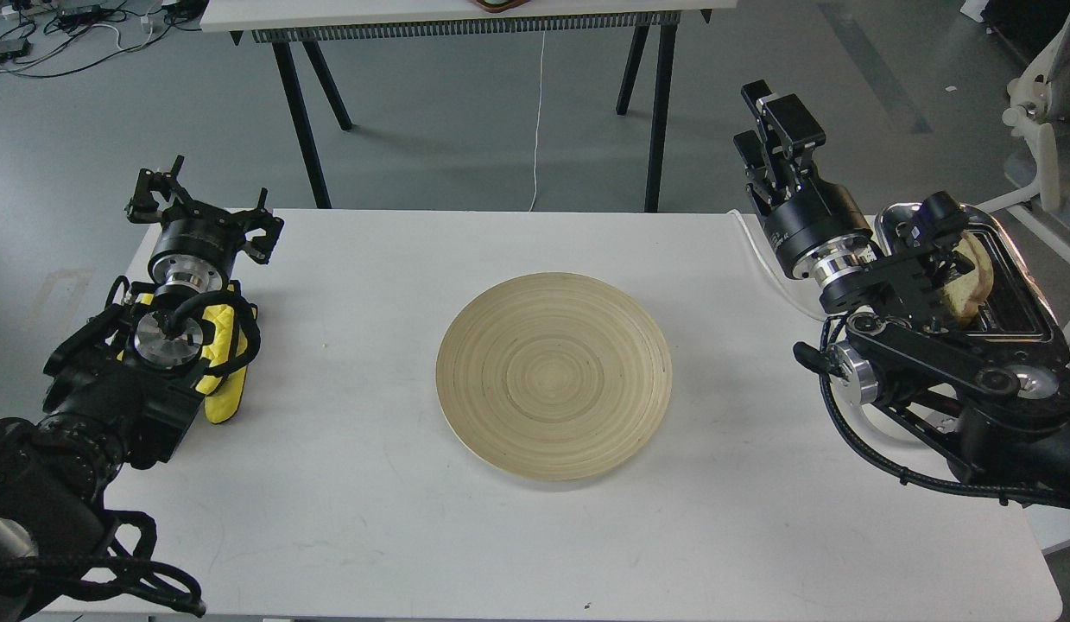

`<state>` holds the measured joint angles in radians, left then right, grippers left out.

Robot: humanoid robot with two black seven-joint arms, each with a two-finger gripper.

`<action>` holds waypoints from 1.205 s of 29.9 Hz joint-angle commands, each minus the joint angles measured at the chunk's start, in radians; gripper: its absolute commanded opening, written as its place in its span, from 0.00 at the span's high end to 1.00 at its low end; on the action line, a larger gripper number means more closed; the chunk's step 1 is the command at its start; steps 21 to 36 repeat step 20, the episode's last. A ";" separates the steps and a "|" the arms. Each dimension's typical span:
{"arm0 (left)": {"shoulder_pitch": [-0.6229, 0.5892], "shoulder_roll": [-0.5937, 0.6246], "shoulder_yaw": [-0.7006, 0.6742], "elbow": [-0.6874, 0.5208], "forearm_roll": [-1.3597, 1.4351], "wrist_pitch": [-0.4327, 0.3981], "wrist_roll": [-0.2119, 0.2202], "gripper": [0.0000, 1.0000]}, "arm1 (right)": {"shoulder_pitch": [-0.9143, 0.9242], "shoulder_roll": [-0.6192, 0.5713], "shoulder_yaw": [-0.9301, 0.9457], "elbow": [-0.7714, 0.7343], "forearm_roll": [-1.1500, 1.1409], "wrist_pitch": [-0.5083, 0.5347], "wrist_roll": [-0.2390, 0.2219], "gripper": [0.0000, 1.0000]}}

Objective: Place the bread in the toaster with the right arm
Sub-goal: 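Open the right gripper and raise it away from the toaster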

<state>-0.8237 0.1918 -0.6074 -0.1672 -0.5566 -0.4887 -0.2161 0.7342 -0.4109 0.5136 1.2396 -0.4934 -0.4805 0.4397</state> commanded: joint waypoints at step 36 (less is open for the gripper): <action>0.000 0.000 0.000 0.000 0.000 0.000 0.000 0.00 | -0.223 0.195 0.287 -0.154 0.119 0.399 0.036 0.02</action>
